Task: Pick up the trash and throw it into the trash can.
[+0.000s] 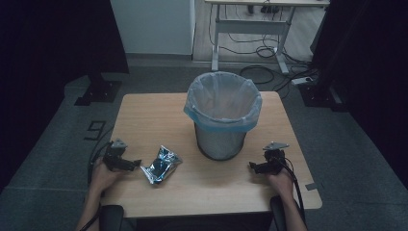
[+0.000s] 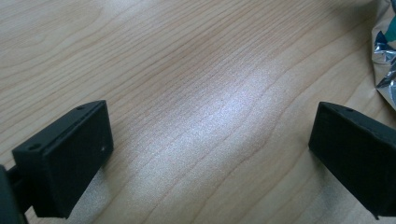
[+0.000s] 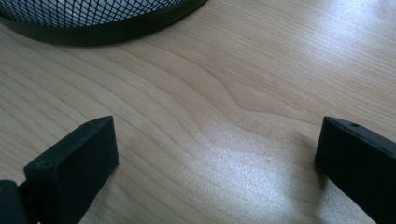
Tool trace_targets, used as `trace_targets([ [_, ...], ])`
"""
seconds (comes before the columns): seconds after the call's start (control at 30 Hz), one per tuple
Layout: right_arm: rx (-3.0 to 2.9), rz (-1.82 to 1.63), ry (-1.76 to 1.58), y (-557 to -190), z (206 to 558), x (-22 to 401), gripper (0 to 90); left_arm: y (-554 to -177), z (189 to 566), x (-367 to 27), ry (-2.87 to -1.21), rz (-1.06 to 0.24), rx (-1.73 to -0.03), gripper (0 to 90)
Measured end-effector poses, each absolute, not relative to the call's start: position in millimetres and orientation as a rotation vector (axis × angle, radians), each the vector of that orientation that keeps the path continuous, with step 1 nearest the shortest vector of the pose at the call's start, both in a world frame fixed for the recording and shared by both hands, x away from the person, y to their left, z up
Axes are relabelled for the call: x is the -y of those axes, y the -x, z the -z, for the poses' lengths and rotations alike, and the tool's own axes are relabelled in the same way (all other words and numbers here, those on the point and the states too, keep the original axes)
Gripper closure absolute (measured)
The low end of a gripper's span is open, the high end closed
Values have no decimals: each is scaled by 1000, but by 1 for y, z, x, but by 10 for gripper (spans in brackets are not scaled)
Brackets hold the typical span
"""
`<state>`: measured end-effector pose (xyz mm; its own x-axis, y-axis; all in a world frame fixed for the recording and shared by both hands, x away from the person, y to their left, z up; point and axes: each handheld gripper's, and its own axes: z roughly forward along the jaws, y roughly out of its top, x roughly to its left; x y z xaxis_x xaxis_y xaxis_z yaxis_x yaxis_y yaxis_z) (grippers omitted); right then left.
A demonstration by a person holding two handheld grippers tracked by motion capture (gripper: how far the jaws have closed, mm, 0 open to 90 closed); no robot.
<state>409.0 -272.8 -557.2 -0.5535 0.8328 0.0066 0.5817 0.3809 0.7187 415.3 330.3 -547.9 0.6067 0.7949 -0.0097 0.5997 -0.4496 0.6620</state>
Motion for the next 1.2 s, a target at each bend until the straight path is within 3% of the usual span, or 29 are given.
trace_targets([
  [0.7,-2262,-963,-1264,-406,557,269,0,-418,541,-330,-2209,-384,-1151,11],
  [1.2,-2264,-965,-1262,-406,557,268,0,-414,497,-298,-2179,-380,-1023,17],
])
